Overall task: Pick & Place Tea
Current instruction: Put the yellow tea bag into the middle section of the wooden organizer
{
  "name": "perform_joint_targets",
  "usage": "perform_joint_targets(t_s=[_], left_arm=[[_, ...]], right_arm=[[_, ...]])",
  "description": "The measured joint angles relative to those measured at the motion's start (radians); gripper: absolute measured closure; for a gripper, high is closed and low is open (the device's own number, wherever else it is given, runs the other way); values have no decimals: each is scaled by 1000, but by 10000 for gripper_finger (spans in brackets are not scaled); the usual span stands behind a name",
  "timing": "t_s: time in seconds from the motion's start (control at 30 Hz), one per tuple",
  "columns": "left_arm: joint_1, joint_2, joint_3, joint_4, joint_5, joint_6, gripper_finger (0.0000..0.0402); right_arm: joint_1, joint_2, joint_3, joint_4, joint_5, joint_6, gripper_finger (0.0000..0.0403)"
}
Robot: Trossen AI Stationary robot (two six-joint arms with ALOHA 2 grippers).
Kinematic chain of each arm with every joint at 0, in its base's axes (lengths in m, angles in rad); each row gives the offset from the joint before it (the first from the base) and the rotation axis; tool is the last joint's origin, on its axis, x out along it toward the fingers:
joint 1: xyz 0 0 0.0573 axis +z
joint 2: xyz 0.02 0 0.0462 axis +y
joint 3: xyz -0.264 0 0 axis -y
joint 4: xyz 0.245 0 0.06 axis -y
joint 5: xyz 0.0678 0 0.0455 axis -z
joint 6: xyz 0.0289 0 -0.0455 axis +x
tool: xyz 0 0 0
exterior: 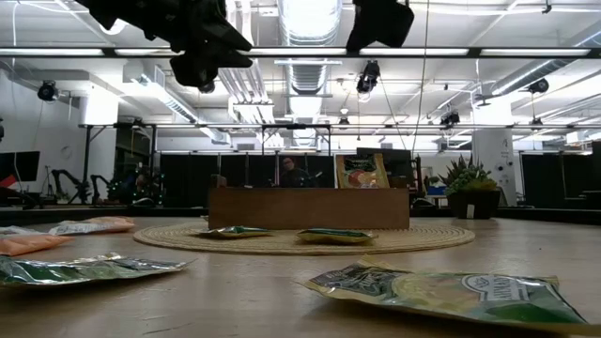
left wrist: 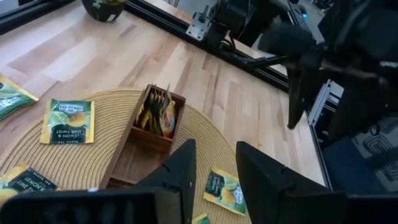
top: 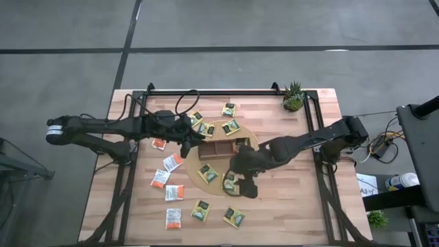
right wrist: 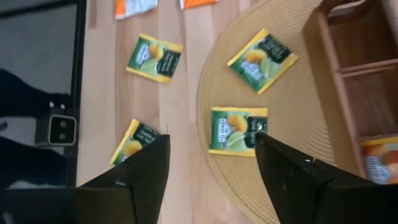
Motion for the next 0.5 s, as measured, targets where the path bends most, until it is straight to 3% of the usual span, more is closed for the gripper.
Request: perform_joint_targets(t_s=[0.23,0.5], left_arm=[[0,0,0,0,0,0,294],[0,-8,0,-1,-1,10,294]], right_arm=[[-8,103,17,-14,6,-8,135],[-36,213,17,-9,28,-22,133]])
